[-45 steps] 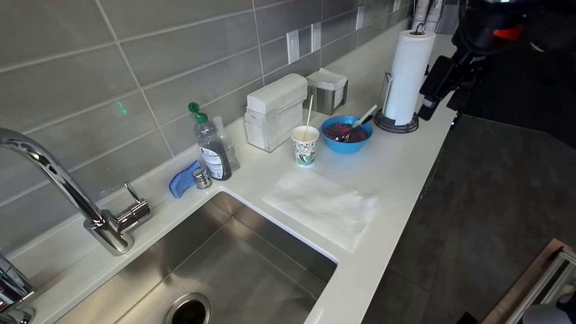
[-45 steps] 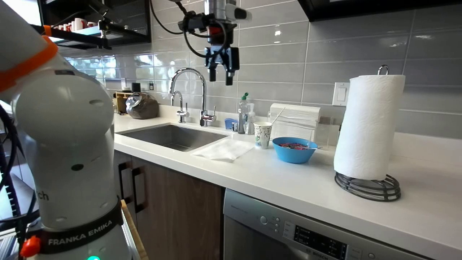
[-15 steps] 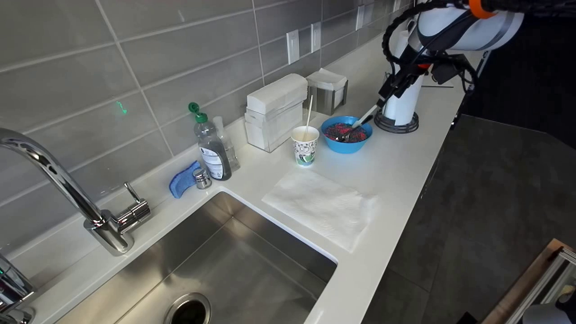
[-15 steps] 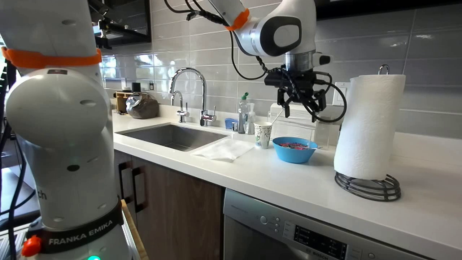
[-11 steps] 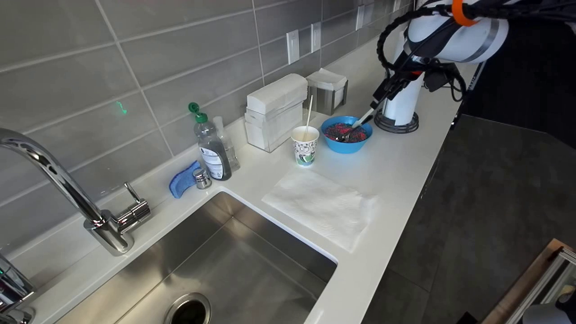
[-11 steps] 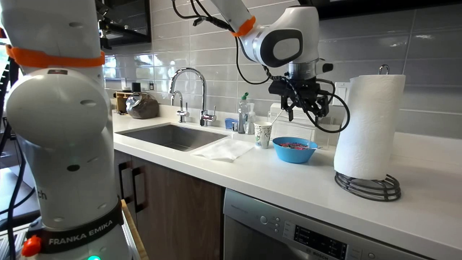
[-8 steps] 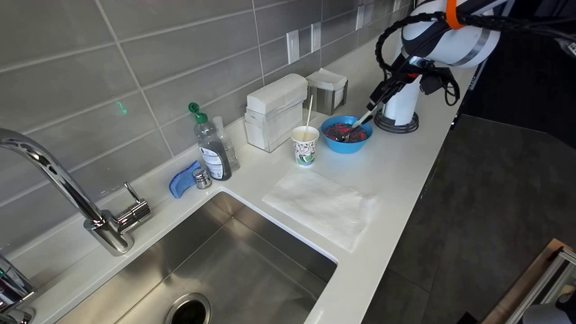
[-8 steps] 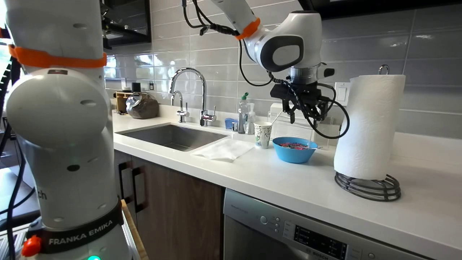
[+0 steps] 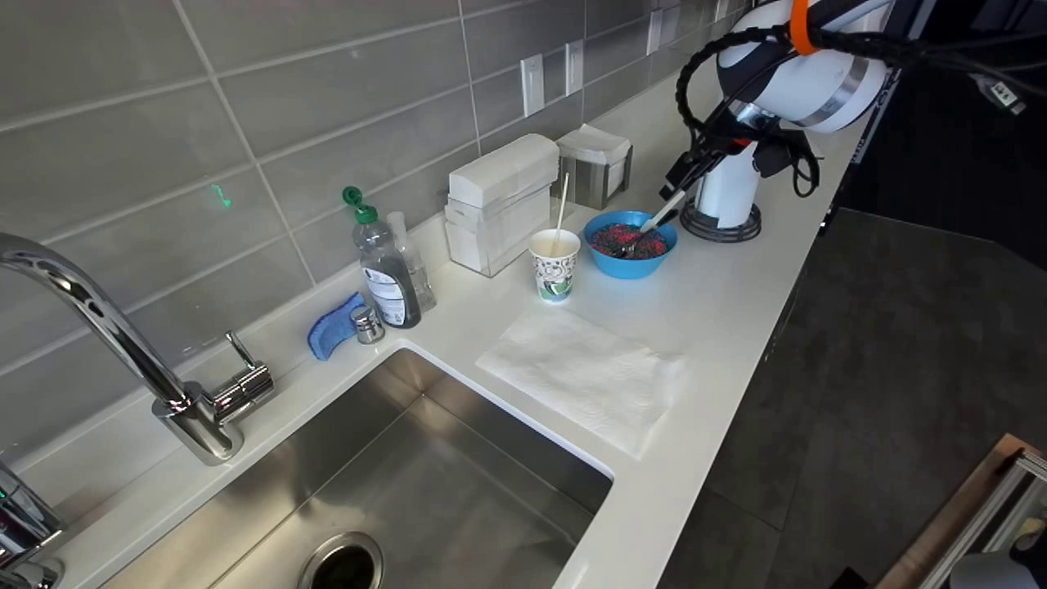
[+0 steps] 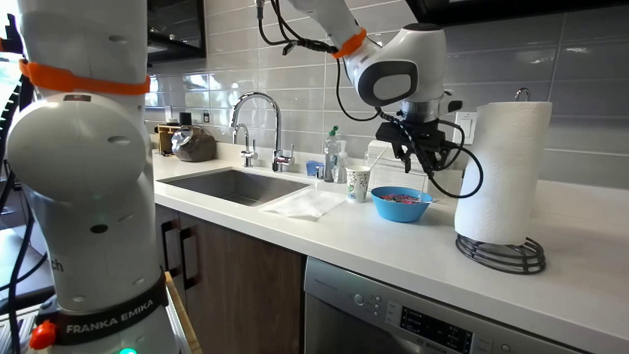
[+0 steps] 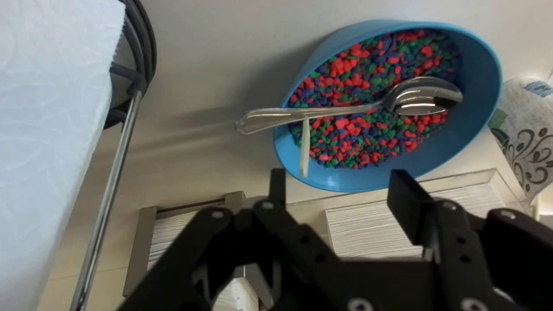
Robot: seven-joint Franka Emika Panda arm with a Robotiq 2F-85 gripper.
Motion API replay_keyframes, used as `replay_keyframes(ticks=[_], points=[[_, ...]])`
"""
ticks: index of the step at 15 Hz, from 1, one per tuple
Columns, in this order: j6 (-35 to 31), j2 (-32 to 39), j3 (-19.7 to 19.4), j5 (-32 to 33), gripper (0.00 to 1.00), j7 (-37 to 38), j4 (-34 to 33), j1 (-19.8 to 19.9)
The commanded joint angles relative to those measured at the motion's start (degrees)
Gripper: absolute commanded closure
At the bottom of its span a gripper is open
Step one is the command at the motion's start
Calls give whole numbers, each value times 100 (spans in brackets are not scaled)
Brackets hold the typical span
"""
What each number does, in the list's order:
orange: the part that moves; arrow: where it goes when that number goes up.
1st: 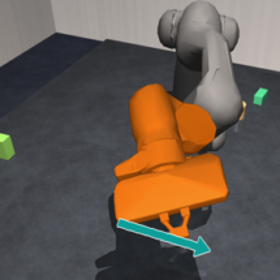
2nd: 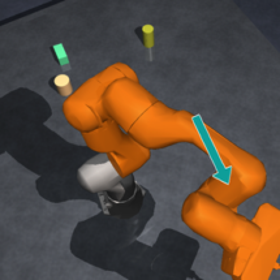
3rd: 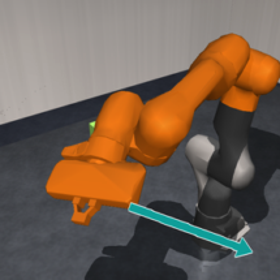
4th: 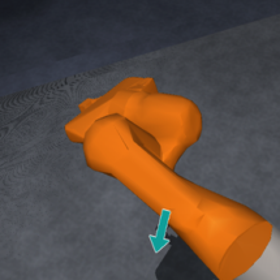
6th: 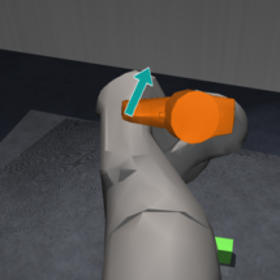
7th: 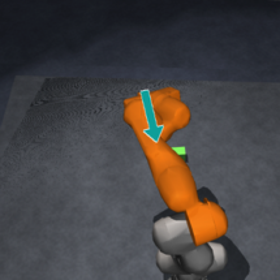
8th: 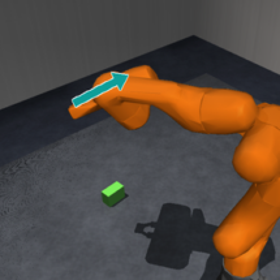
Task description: Put the plastic knife in the cup
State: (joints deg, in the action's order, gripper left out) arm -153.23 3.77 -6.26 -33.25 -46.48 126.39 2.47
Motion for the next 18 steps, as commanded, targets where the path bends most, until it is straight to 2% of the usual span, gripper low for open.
replay_keyframes(ticks=[1, 4, 5, 6, 11, 13, 18], points=[[-138, 214, 30, -329, 39, -320, -129, 27], [-126, 277, 9, -277, 46, -238, -118, 24], [-124, 289, -1, -231, 51, -185, -107, 20], [-119, 303, -10, -193, 51, -146, -101, 16], [-78, 305, -12, -182, 96, -123, -90, 8], [-67, 277, -6, -186, 100, -124, -84, 2], [1, 86, -12, -21, 99, 67, 22, -47]])
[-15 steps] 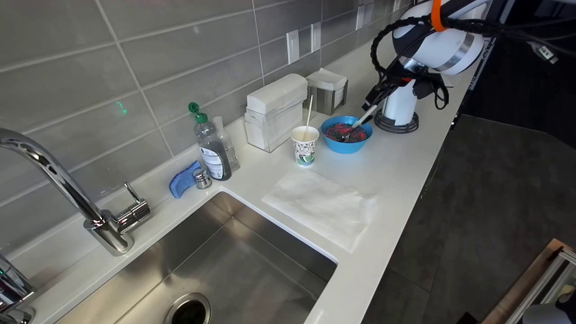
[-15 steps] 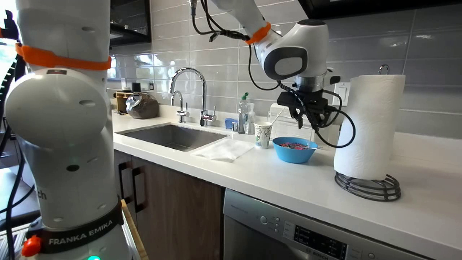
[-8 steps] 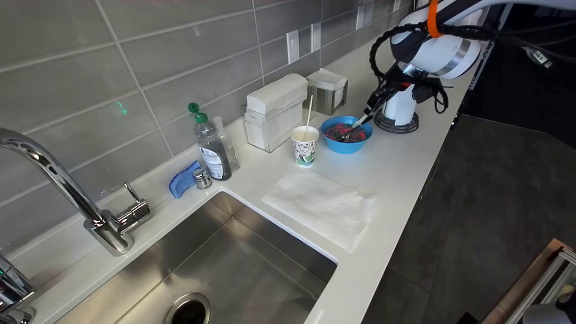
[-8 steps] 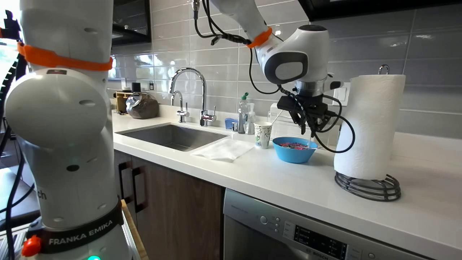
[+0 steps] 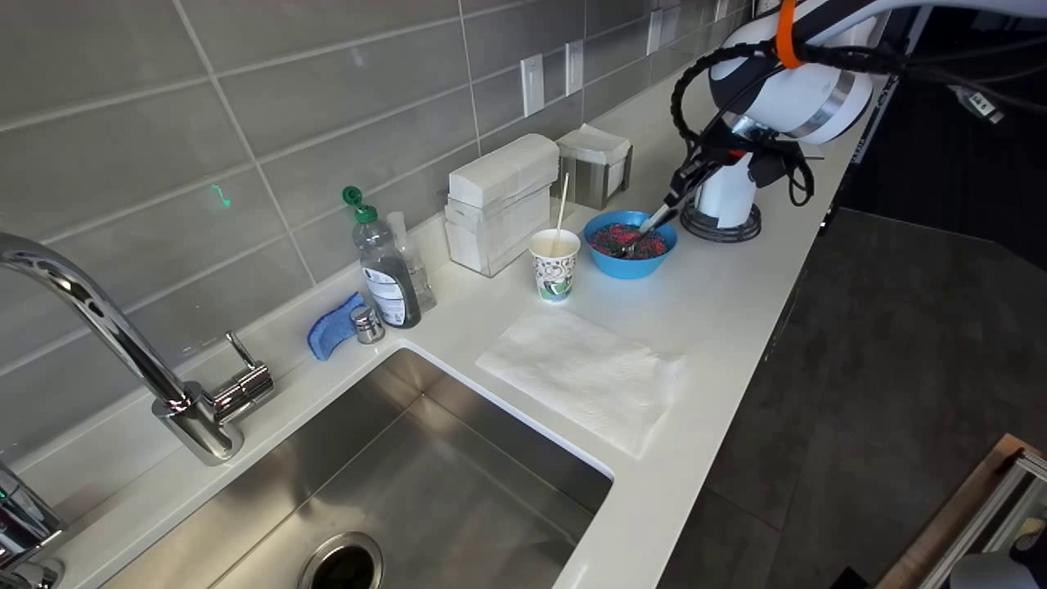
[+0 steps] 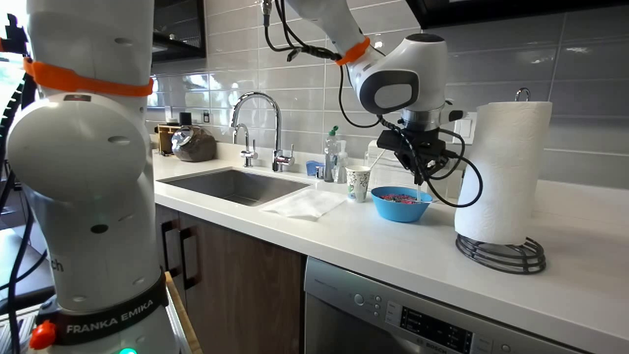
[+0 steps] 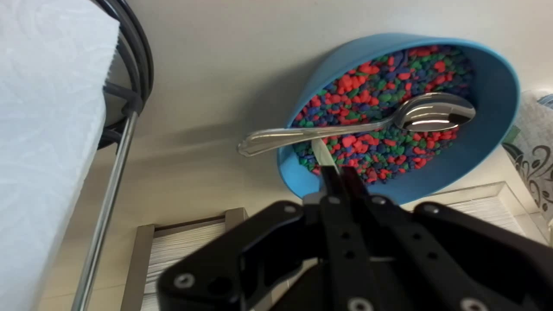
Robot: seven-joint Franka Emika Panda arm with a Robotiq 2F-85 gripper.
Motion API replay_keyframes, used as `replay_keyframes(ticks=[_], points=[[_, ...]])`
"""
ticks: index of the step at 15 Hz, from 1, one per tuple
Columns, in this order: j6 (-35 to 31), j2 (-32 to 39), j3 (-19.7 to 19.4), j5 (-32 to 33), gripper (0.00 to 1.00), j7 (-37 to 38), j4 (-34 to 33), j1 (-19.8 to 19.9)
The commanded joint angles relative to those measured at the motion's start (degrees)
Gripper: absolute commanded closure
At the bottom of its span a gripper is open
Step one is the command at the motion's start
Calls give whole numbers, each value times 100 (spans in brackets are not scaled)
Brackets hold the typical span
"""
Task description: Put the plastic knife in the cup
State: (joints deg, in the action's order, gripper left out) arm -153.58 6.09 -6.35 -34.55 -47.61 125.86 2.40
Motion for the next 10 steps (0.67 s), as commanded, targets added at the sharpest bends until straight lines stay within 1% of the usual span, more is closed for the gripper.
replay_keyframes(ticks=[1, 2, 4, 6, 10], points=[[21, -221, -19, 243, 99, 309, 130, -66], [-2, -297, 180, 362, 99, 449, 163, 112], [-44, -480, 214, 576, 99, 764, 235, 97], [-35, -645, 217, 959, 99, 1238, 278, 77], [88, -957, 213, 1910, 99, 2488, 316, 54]])
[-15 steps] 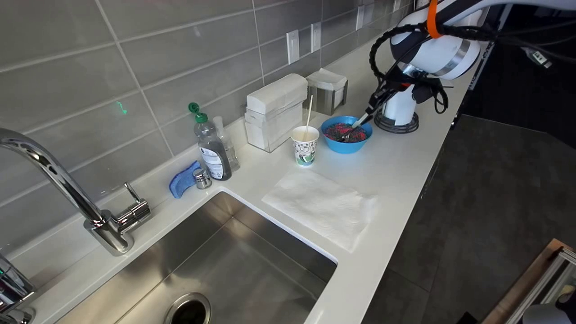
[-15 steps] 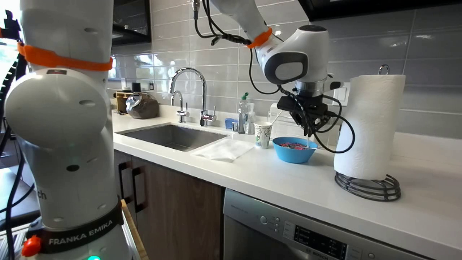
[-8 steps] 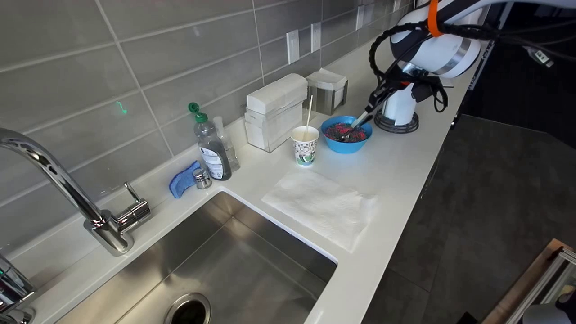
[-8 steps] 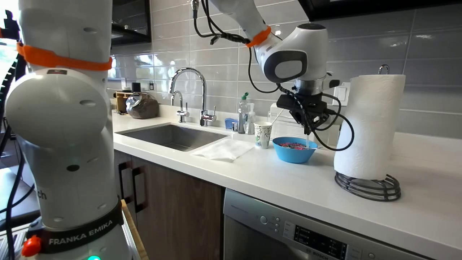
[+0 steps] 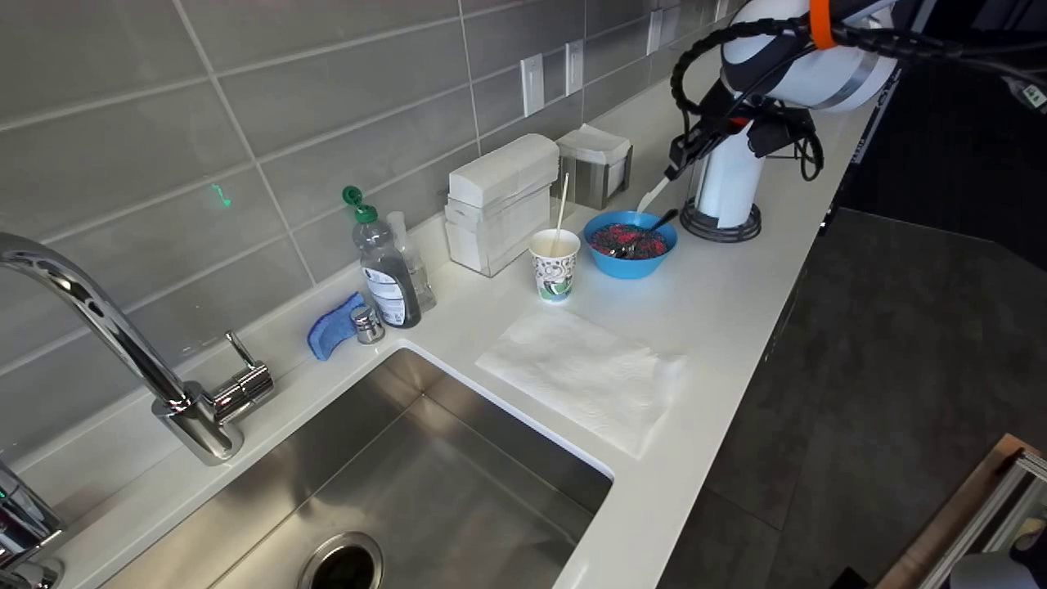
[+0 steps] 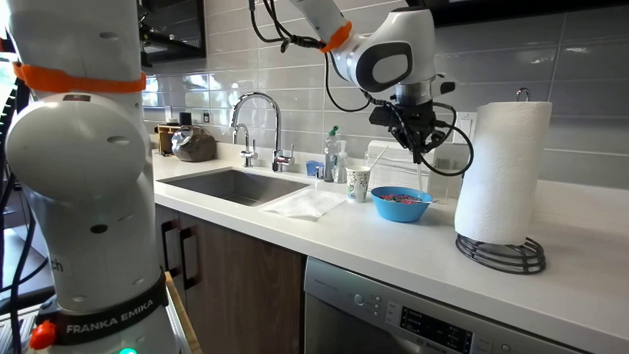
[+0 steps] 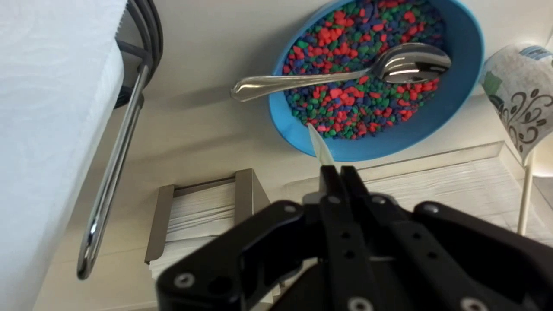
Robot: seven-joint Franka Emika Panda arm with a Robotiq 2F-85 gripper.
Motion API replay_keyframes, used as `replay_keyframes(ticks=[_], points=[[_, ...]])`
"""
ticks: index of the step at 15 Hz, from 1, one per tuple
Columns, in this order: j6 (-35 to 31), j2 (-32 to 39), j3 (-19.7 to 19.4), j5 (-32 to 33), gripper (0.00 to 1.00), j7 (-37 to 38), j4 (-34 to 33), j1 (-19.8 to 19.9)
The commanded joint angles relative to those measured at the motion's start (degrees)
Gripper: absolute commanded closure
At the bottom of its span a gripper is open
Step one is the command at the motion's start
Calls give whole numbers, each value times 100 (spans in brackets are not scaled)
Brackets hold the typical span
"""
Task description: Put the plastic knife in the cup
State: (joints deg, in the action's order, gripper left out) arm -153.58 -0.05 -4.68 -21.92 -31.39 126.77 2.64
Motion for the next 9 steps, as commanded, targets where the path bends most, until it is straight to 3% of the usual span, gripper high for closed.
replay_keyframes(ticks=[1, 3, 9], points=[[221, -441, 56, 871, 99, 1175, 233, 24], [592, -642, 105, 991, 99, 1530, 241, -34], [1720, -1162, 303, 114, 99, 1464, 205, -533]])
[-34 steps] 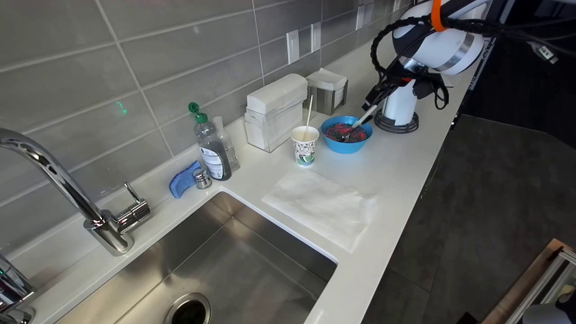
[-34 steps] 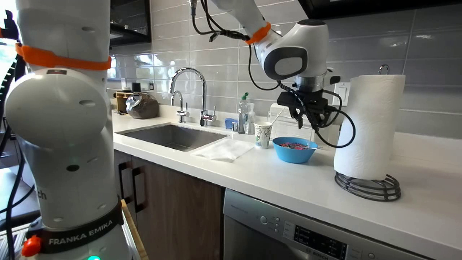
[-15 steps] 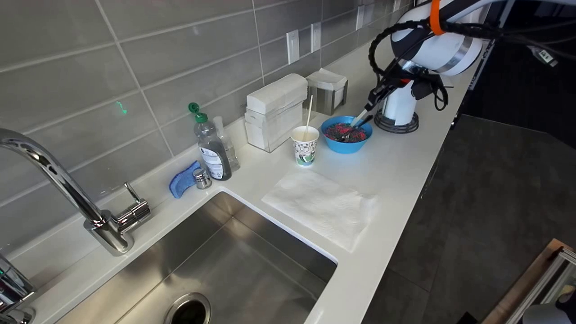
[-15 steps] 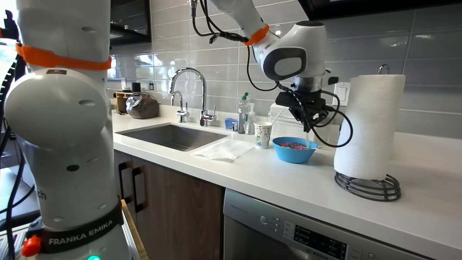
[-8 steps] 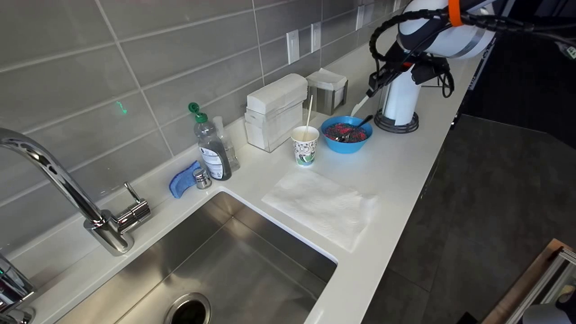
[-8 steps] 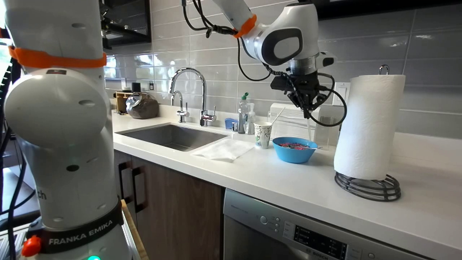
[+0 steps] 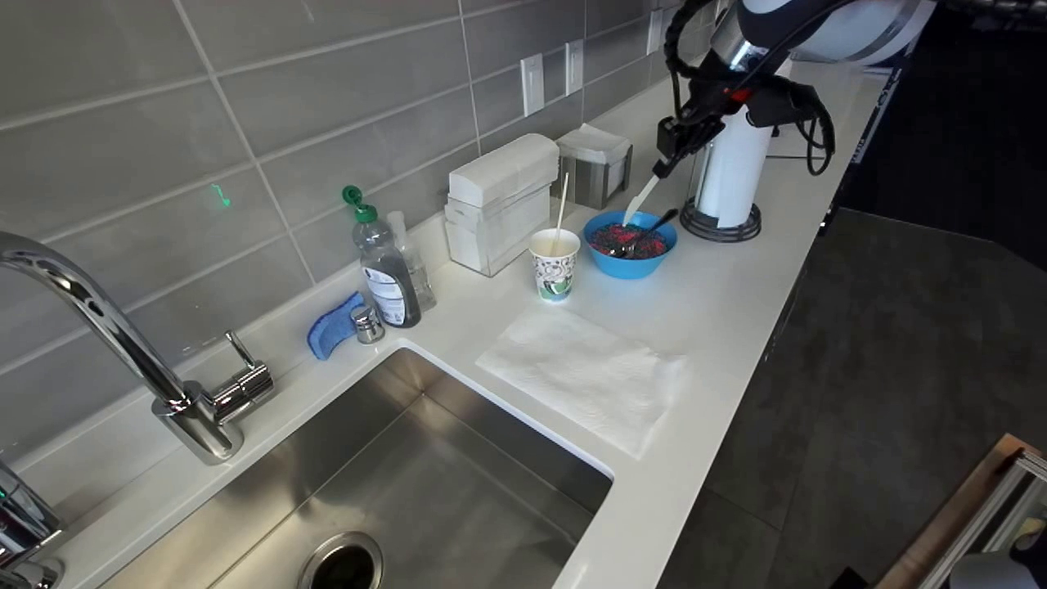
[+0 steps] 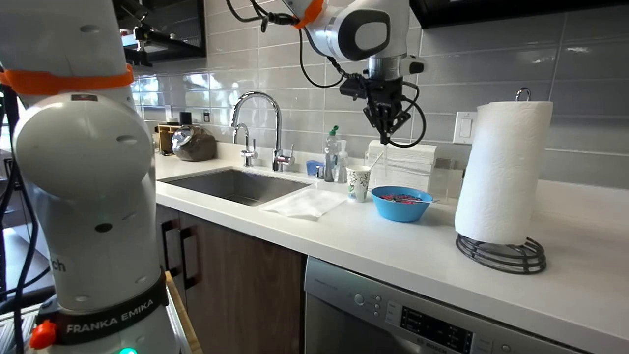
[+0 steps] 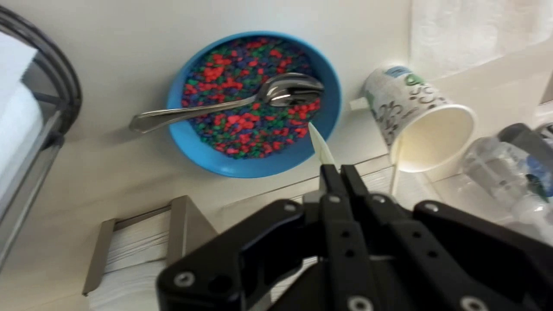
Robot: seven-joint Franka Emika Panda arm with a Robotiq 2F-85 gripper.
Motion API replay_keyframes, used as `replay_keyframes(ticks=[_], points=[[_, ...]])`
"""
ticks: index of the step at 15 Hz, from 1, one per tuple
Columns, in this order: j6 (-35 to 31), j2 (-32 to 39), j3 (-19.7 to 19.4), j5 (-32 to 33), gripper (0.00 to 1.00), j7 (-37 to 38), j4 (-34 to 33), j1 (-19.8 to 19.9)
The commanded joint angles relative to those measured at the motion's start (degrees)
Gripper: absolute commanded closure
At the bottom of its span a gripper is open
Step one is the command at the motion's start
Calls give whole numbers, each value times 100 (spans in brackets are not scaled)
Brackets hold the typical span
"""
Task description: Put the plastic knife in the cup
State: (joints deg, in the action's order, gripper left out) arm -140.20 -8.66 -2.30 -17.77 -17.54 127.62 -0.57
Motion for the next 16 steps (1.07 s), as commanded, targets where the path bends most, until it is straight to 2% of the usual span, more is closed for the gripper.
replay_keyframes(ticks=[1, 4, 9, 16], points=[[458, -343, 96, -381, 99, 96, 110, -285], [589, -369, 207, -420, 99, 299, 103, -435], [170, -192, 322, -762, 99, 322, 114, -637], [-1335, 330, 501, -1151, 99, 495, 117, -778]])
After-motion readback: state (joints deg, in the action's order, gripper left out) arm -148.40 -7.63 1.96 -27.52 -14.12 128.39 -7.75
